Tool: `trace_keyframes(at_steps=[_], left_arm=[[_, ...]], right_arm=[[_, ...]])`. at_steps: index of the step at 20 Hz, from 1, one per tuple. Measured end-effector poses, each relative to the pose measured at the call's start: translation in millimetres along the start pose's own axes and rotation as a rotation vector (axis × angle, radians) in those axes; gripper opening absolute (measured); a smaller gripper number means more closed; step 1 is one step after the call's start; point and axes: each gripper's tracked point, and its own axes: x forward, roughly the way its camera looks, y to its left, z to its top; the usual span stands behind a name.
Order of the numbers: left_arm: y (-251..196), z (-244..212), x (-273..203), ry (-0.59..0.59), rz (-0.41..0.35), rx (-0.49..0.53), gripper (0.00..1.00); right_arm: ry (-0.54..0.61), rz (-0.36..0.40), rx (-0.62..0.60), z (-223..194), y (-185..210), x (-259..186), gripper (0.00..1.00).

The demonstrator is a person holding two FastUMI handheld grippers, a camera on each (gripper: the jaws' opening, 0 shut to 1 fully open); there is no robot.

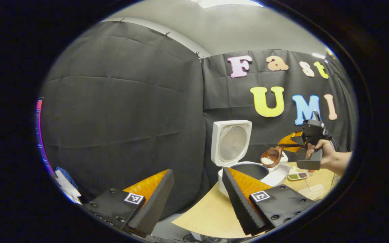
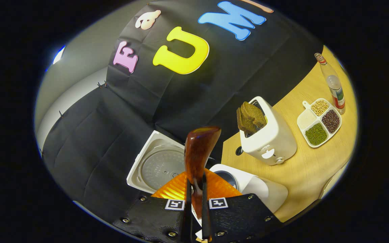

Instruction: Close the left gripper, press the button to open the rice cooker; take a wooden spoon from the chopstick holder with the right hand, scoop a spoonful of rice and pour it into the rice cooker, then put the wooden spoon back into the chopstick holder.

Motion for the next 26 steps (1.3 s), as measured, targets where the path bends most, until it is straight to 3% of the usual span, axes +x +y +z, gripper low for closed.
trace_keyframes(at_steps=[1,7,13,18,26], left_arm=[[2.1,-1.5,-0.2,0.007,0.007,-0.003,0.99],[10.0,-6.7,-3.6,0.037,0.052,-0.013,0.99],[16.2,-10.7,-10.2,0.062,0.086,-0.017,0.99],[15.6,-15.1,-9.8,0.065,0.080,-0.027,0.99],[9.1,-15.4,-11.0,0.065,0.065,-0.055,0.99]], right_arm=[[0.001,-0.002,-0.026,-2.1,1.3,8.9,0.12],[0.009,-0.061,-0.218,-20.6,-2.3,50.8,0.12],[0.017,-0.087,-0.541,-35.3,7.0,64.8,0.11],[-0.002,-0.045,-0.902,-44.7,31.0,60.3,0.12],[-0.054,-0.020,-1.310,-57.4,47.3,60.0,0.11]])
